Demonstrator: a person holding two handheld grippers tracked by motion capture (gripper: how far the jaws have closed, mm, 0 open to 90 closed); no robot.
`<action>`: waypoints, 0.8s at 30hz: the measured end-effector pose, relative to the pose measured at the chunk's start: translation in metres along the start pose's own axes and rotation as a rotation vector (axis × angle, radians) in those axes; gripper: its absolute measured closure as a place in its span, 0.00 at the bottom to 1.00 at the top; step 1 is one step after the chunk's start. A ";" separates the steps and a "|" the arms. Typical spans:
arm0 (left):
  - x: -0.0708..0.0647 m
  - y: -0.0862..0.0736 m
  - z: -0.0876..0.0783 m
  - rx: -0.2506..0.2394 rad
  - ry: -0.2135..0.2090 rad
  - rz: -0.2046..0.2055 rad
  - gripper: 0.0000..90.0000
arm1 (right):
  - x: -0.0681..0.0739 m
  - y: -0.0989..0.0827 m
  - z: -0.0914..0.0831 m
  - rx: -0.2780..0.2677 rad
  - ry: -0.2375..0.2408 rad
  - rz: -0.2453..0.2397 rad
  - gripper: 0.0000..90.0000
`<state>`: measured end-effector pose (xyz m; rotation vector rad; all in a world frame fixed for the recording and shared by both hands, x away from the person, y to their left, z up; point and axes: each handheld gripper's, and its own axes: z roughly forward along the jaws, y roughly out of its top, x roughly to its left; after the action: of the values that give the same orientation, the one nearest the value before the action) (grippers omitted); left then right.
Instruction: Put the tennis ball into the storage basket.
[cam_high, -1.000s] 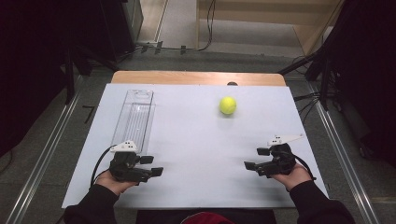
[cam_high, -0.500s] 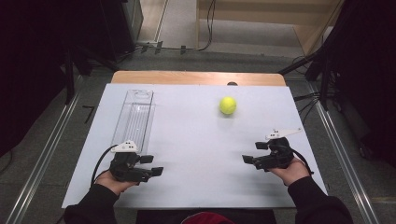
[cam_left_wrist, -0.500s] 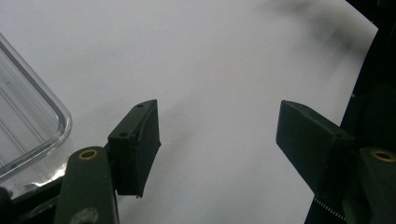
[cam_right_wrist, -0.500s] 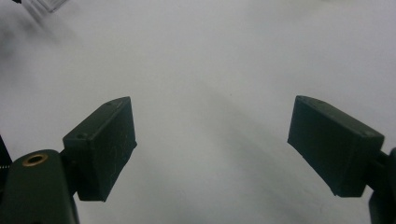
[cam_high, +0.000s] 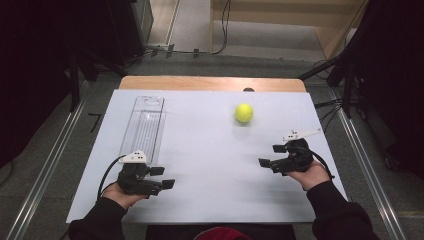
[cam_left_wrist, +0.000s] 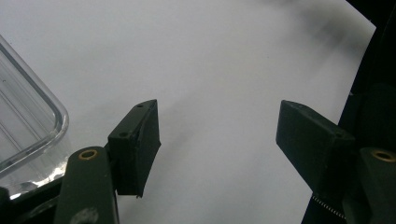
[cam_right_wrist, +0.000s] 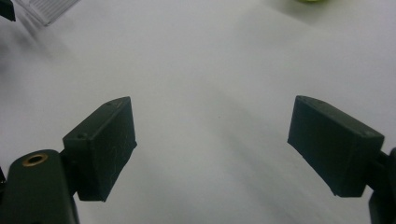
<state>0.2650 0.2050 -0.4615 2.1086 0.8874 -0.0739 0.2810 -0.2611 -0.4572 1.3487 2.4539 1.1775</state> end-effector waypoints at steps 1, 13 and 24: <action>0.000 0.000 0.000 0.000 -0.002 0.000 0.34 | 0.000 0.002 0.000 0.001 0.004 0.002 0.14; 0.000 0.000 0.000 0.001 -0.006 0.000 0.35 | -0.005 0.023 0.005 -0.004 -0.025 -0.020 0.14; 0.000 0.000 0.001 0.001 -0.007 0.002 0.35 | -0.010 0.037 0.012 0.007 -0.026 -0.031 0.14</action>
<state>0.2649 0.2047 -0.4620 2.1090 0.8811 -0.0806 0.3171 -0.2506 -0.4428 1.3145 2.4541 1.1379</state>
